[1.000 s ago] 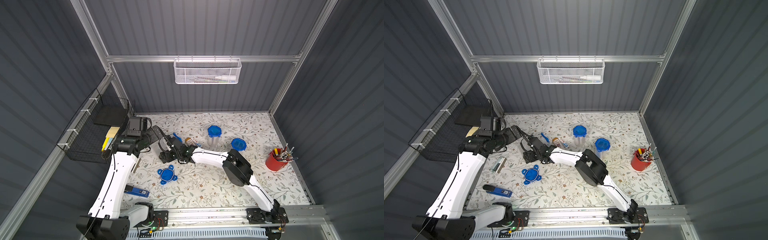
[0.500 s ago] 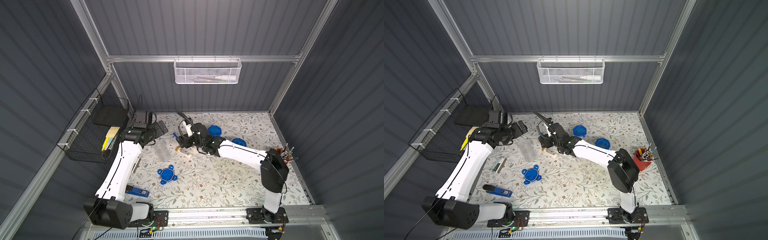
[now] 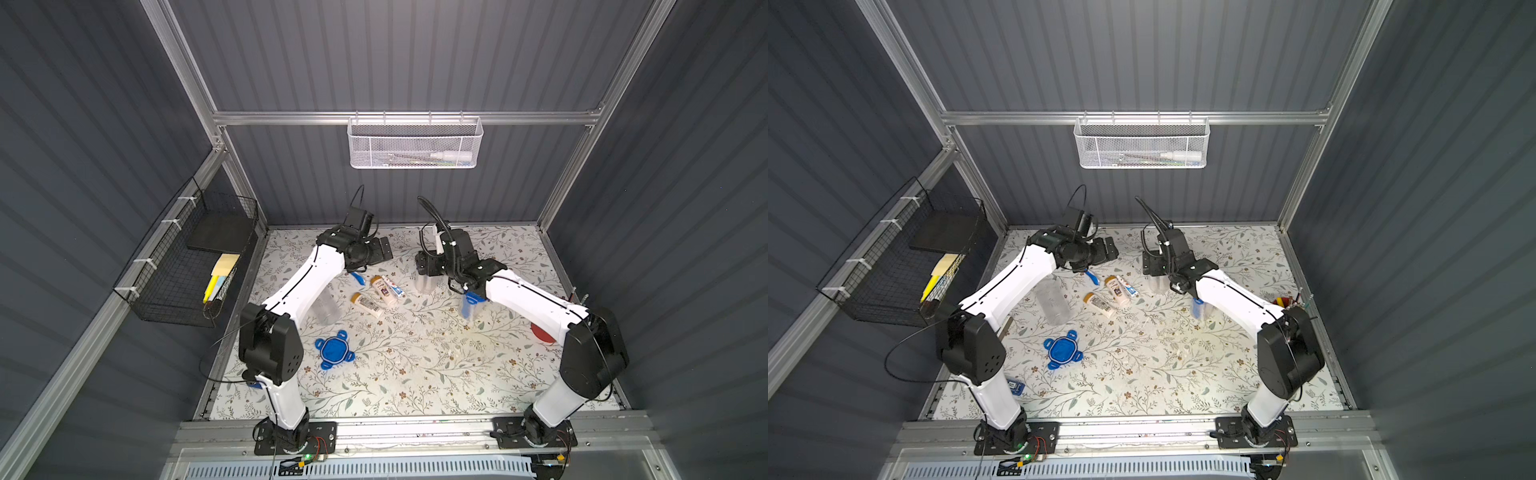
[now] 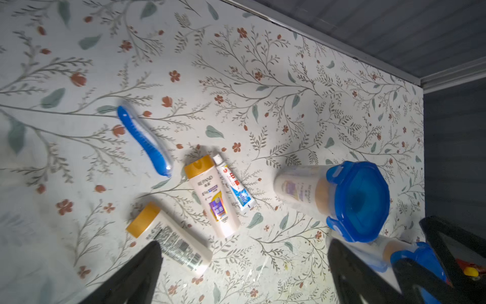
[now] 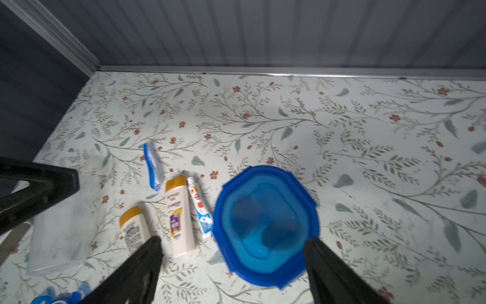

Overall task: Take out toiletry kits
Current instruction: Adjust the container at the center of the board.

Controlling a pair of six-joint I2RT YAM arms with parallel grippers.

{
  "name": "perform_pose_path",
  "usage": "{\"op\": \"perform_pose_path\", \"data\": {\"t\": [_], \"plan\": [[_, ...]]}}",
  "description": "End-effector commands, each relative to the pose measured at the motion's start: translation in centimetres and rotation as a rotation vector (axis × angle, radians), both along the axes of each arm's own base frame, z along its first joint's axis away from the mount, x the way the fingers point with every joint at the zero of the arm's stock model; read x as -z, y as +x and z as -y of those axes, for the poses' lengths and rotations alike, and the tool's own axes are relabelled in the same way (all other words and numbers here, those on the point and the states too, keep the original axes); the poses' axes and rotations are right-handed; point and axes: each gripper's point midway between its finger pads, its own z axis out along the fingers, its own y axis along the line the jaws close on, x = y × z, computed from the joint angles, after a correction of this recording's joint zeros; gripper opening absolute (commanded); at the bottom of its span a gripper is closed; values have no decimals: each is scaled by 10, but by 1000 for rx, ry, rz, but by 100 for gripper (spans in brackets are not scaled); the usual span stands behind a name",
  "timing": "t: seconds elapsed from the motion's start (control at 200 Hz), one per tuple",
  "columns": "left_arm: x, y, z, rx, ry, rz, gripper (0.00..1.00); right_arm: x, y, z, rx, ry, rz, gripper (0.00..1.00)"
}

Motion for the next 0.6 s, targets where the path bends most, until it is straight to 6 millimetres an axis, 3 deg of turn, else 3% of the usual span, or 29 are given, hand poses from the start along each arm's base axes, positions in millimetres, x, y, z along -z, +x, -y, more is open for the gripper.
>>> {"op": "perform_pose_path", "data": {"t": [0.0,0.265,0.595], "plan": [[-6,9,31,60,-73,9,100,5,-3,11,9,15,-44,85],[13,24,80,145,-119,-23,100,11,7,36,70,152,-111,82],[33,20,125,217,-165,-56,100,36,25,31,78,238,-254,82]]}}
